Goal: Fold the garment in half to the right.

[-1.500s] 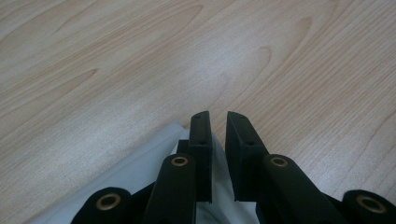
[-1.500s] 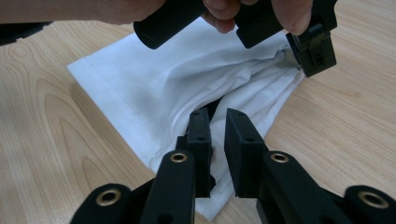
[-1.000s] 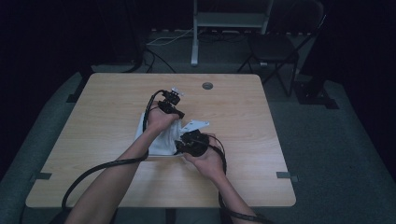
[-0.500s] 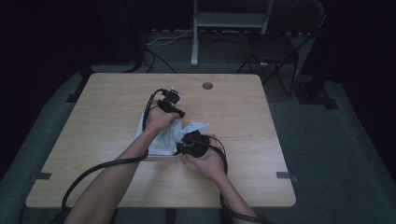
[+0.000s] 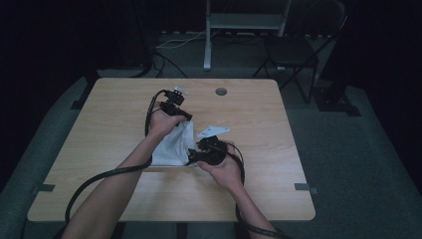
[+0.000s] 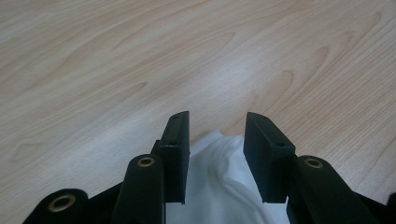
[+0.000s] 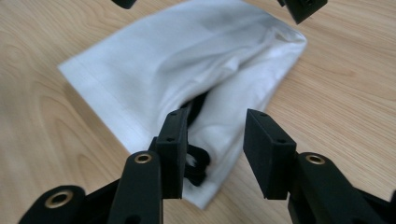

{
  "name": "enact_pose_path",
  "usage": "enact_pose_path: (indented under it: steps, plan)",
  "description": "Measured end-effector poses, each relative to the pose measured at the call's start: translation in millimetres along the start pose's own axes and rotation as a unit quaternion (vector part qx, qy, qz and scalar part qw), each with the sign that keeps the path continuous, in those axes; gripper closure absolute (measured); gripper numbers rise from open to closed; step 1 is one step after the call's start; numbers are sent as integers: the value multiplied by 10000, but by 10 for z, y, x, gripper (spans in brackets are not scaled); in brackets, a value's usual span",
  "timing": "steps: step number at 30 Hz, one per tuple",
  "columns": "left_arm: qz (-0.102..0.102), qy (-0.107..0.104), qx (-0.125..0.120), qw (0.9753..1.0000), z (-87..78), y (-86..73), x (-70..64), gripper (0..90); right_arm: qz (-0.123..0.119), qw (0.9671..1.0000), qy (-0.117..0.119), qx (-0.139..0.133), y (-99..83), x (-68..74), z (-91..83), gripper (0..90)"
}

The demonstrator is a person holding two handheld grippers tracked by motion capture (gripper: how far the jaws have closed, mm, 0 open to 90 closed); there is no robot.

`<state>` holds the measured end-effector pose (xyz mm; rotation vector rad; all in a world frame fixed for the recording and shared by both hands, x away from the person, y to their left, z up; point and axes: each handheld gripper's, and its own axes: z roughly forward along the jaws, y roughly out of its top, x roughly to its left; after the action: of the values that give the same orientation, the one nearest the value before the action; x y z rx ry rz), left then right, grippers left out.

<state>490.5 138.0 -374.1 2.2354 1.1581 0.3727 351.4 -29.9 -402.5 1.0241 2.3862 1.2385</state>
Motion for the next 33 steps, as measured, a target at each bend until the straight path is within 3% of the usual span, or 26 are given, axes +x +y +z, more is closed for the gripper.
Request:
enact_pose_path:
  steps: [9, 12, 15, 20, 33]
  plan:
    - [239, -10, 150, 9996, 20, -50, -41, 621, -77, 9996, 260, 52, 39, 83, 52, 581]
    - [345, -67, 244, 9991, 53, -61, -83, 632, -92, 9993, 316, 203, 23, 111, 95, 586]
    - [344, -119, 355, 9987, 103, -77, -103, 644, -232, 9981, 458, 342, -9, 135, 139, 703]
    - [391, -141, 419, 9983, 148, -100, -130, 674, -328, 9977, 423, 410, -38, 140, 153, 821]
    - [420, -296, 386, 9979, 178, -97, -198, 691, -388, 9974, 363, 497, -69, 128, 132, 854]
